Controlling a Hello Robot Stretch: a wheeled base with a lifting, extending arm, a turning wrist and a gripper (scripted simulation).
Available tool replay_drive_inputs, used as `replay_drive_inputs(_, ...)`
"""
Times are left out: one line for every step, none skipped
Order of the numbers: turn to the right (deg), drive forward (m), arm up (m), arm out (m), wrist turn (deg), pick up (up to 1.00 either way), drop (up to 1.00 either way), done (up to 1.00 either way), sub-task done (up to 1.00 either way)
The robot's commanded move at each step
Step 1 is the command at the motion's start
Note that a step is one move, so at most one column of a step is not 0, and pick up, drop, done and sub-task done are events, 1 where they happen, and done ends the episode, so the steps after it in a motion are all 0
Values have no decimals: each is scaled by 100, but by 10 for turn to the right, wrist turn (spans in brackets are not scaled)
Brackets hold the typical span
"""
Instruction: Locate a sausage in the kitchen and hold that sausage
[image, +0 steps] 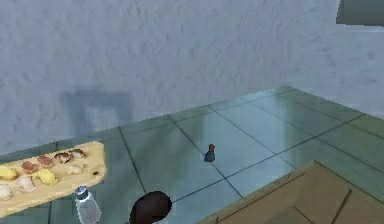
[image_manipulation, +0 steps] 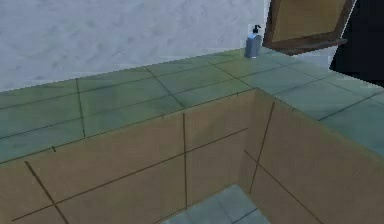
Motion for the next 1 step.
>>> replay_drive_inputs(0,10,0,0,0,0,0,0,0)
